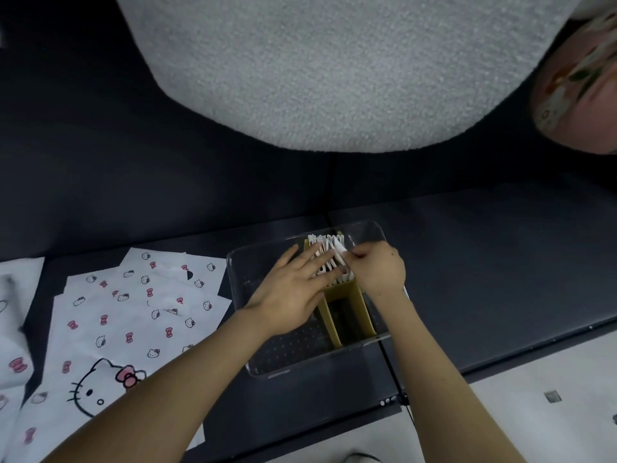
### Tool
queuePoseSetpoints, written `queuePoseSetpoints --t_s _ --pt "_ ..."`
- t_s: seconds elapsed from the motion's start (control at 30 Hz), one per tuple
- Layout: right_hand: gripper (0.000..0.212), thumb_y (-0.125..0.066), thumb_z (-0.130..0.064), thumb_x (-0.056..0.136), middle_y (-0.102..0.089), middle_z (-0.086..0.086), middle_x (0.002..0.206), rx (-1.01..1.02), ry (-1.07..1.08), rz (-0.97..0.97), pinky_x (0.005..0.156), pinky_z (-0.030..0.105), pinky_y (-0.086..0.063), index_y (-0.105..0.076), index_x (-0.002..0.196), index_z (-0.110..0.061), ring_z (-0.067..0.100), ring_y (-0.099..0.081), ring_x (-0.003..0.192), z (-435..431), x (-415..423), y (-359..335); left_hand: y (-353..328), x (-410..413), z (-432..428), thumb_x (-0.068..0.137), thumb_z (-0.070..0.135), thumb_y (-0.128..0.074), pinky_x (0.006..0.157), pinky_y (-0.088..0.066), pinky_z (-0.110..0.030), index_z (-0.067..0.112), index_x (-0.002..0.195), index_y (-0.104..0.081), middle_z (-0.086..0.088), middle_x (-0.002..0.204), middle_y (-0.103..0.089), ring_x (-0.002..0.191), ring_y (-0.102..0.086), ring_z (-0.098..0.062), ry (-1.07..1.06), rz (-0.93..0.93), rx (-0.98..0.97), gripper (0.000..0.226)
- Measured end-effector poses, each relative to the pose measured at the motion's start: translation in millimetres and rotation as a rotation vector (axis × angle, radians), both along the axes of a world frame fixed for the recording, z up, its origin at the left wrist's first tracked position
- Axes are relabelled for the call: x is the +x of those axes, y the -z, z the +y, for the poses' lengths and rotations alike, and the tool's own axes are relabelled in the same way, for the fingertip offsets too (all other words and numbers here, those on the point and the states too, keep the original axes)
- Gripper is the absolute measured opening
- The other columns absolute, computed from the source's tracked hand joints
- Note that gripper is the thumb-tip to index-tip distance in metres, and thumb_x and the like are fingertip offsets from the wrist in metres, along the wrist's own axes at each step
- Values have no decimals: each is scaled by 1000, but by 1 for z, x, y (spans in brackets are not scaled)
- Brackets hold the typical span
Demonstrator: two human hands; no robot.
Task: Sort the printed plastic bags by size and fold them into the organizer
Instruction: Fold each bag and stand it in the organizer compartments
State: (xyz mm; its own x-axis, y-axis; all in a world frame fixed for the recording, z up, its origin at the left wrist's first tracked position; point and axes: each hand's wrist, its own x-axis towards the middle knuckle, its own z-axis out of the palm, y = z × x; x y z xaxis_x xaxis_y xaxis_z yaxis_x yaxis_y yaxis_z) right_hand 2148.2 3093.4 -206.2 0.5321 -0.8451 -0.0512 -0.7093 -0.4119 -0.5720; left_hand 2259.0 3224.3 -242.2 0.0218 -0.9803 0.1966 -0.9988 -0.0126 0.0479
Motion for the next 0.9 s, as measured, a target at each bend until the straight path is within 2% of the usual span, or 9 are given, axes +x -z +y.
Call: queuePoseSetpoints --t_s 0.1,0.23,0.33,0.5,0.6,0.67,0.73,0.83,0.9 --pt "23 -58 -28 90 -65 0 67 -67 39 -55 48 22 -32 -72 75 -16 16 -57 61 10 -7 -8 -7 0 17 92 30 -38 112 -24 -46 21 133 -53 -8 141 -49 133 -42 -29 -48 50 -44 44" --pt "21 -58 -20 90 -66 3 68 -188 73 -223 53 25 -35 -69 74 -14 19 -57 60 57 -9 -23 0 2 78 92 30 -41 110 -31 -40 18 123 -62 -7 133 -57 126 -49 -26 -241 154 -97 39" --pt "20 -63 -21 89 -62 -2 61 -183 -134 -318 49 19 -36 -70 73 -13 13 -54 54 120 -5 -25 18 4 150 93 32 -39 100 -45 -45 17 114 -68 -10 126 -61 116 -57 -33 -444 188 -95 38" --pt "24 -58 -36 85 -71 -4 76 -103 -563 -157 59 13 -43 -73 85 -17 12 -65 67 229 18 24 38 2 267 91 31 -39 84 -54 -46 11 100 -73 -13 114 -66 104 -61 -35 -769 277 -141 41" --pt "55 -40 -53 81 -73 6 102 -187 -573 19 77 33 -58 -74 101 -14 26 -70 93 254 44 54 50 6 310 97 46 -26 96 -45 -49 14 117 -66 -21 124 -60 114 -56 -44 -868 235 52 55" --pt "66 -35 -57 88 -54 18 134 -188 -566 188 102 48 -42 -59 128 -10 39 -52 123 255 60 69 60 7 330 100 51 -15 114 -23 -40 18 130 -52 -24 131 -54 124 -46 -44 -831 198 138 59" --pt "64 -43 -54 93 -29 16 153 -202 -630 339 115 51 -18 -39 143 -15 38 -26 141 252 68 86 65 7 340 100 52 -16 117 -3 -32 21 138 -44 -20 140 -46 133 -33 -38 -822 239 183 56" --pt "41 -84 -39 67 -65 13 116 -329 -645 304 96 52 -48 -72 100 -18 33 -62 107 258 64 93 69 9 345 100 52 -18 117 1 -32 24 141 -42 -14 147 -39 138 -22 -32 -820 291 220 55" --pt "30 -88 -29 61 -69 6 100 -397 -651 188 89 47 -53 -73 84 -18 26 -67 93 262 58 98 70 9 345 100 52 -17 117 0 -32 26 142 -40 -11 148 -36 139 -21 -30 -814 316 212 54"
